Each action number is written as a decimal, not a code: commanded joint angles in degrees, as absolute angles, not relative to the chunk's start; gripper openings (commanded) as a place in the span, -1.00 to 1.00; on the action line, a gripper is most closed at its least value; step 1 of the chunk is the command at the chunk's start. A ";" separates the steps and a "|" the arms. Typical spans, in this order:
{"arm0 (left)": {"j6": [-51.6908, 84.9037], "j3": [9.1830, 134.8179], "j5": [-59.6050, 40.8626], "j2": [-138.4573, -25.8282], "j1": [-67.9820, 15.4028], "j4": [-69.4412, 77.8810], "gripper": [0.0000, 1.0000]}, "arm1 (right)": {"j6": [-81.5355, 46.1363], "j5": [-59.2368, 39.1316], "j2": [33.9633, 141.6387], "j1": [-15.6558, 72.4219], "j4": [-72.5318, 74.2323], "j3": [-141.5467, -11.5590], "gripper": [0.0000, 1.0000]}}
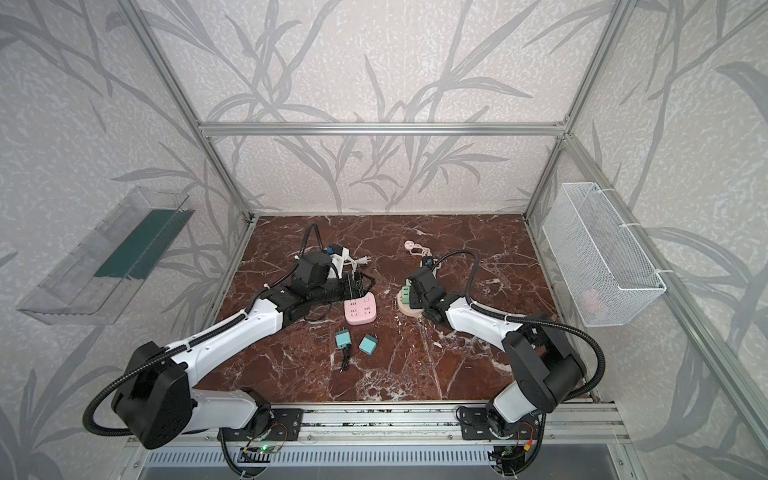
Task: Insert the plug
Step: 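Lower the pink adapter with right gripper onto the strip's free socket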
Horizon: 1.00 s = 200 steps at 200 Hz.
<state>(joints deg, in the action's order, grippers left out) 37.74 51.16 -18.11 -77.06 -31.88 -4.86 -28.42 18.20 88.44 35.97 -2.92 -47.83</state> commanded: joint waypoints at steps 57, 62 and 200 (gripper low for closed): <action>38.13 50.98 -18.41 -77.69 -32.10 -3.79 0.64 | -27.70 19.91 90.21 36.22 -1.67 -47.81 -1.00; 38.13 50.98 -18.37 -77.70 -32.08 -3.85 0.64 | -27.60 19.80 90.25 36.18 -1.68 -47.83 -1.00; 38.76 50.16 -17.93 -77.08 -32.10 -2.81 0.64 | -25.58 19.93 90.08 36.27 -7.69 -48.94 -1.00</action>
<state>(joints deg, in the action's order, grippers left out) 38.59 50.48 -18.09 -77.25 -31.88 -4.10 -27.11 18.83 89.45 36.03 -2.63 -47.90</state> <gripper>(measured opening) 0.818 0.289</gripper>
